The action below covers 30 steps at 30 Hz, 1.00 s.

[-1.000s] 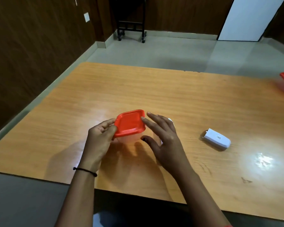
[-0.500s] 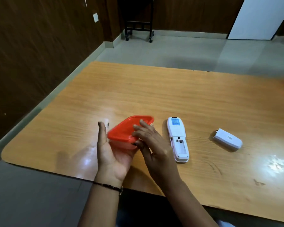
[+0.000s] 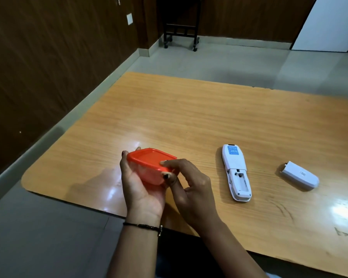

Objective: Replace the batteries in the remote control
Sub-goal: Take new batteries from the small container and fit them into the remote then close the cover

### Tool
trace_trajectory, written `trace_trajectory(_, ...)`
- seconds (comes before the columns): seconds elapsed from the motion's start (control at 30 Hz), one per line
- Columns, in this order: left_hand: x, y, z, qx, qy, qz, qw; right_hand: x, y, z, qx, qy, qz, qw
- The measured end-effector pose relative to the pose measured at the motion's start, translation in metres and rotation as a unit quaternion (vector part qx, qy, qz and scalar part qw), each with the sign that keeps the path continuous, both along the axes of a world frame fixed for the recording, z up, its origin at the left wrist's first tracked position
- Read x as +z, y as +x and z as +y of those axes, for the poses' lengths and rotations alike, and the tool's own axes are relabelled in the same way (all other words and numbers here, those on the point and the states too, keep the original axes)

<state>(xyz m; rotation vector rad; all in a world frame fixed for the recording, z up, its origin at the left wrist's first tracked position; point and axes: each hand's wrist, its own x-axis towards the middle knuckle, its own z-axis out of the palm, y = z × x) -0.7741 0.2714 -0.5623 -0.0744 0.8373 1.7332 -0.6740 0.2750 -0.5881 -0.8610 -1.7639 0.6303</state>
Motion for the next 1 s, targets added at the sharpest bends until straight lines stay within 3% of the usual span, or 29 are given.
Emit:
trace_trajectory(0.2, 0.001, -0.004, -0.002, 0.004, 0.007, 0.036, 0.999, 0.005, -0.007, 0.002, 0.003, -0.083, 0.078, 0.993)
trace_trajectory(0.4, 0.003, -0.005, -0.005, -0.01, 0.029, 0.045, 0.999, 0.015, -0.013, 0.008, -0.021, -0.081, 0.074, 0.994)
trace_trajectory(0.53, 0.004, 0.001, -0.007, -0.009, 0.025, 0.078, 0.997, 0.023, -0.019, 0.02, -0.116, -0.079, 0.108, 0.984)
trace_trajectory(0.77, 0.003, -0.001, -0.004, 0.009, 0.038, 0.099, 0.994, 0.026, -0.017, 0.074, -0.209, -0.243, 0.238, 0.917)
trace_trajectory(0.9, 0.008, -0.008, -0.006, -0.01, 0.047, 0.066, 0.997, 0.013, -0.011, 0.087, -0.183, -0.425, 0.38, 0.801)
trace_trajectory(1.0, 0.006, -0.011, -0.007, -0.029, 0.061, 0.087, 0.994, 0.007, -0.015, 0.08, -0.121, -0.477, 0.42, 0.763)
